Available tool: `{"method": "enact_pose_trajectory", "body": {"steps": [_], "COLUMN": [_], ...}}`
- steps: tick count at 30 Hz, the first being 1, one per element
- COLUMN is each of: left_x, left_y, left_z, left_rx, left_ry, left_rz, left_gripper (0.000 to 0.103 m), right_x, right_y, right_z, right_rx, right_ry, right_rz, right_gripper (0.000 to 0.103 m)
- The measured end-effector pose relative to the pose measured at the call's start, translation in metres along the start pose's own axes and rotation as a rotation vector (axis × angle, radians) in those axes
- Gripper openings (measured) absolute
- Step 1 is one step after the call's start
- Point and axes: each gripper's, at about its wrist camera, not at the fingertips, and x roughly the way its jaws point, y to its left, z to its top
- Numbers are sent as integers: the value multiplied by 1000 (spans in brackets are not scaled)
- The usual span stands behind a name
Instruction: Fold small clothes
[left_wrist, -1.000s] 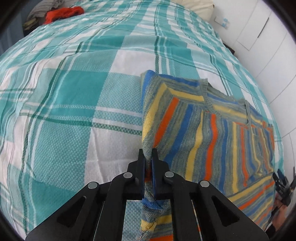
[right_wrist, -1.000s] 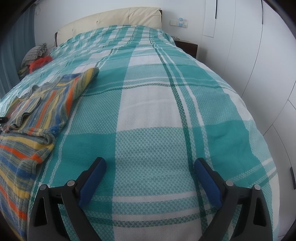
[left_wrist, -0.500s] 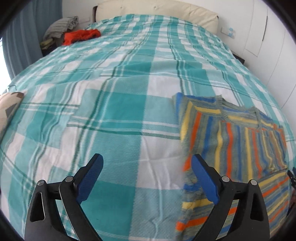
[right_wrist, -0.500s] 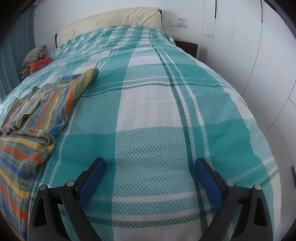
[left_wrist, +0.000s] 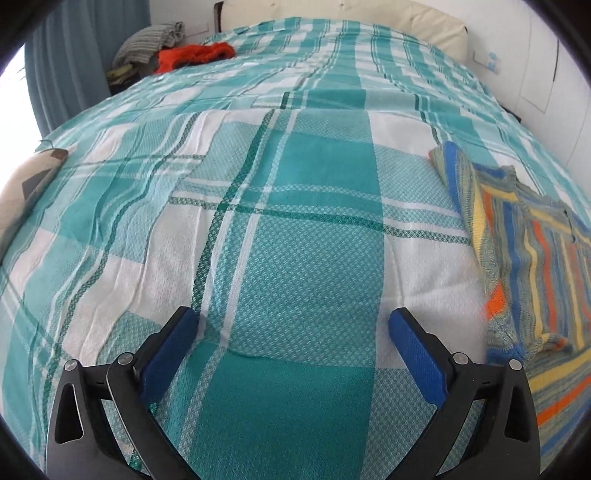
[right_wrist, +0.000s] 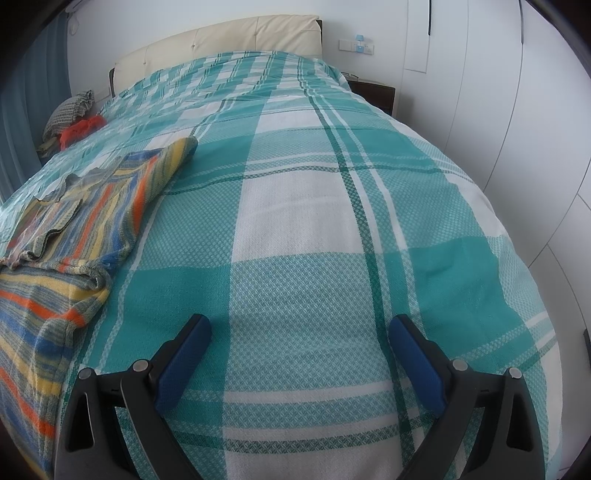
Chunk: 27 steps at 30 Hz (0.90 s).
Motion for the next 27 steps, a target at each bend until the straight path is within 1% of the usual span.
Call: {"method": "enact_pose_trajectory", "body": {"steps": [4, 27], "left_x": [0, -1], "left_y": [-2, -3], "left_z": [1, 0], "left_rx": [7, 4], "left_ry": [-1, -2], "left_rz": [9, 6], "left_gripper": [103, 103], "right_x": [0, -1], "right_y": [0, 0], "right_z": [0, 0], "right_rx": [0, 6], "right_ry": [1, -2], "right_rz": [0, 7], "right_gripper": [97, 98]}}
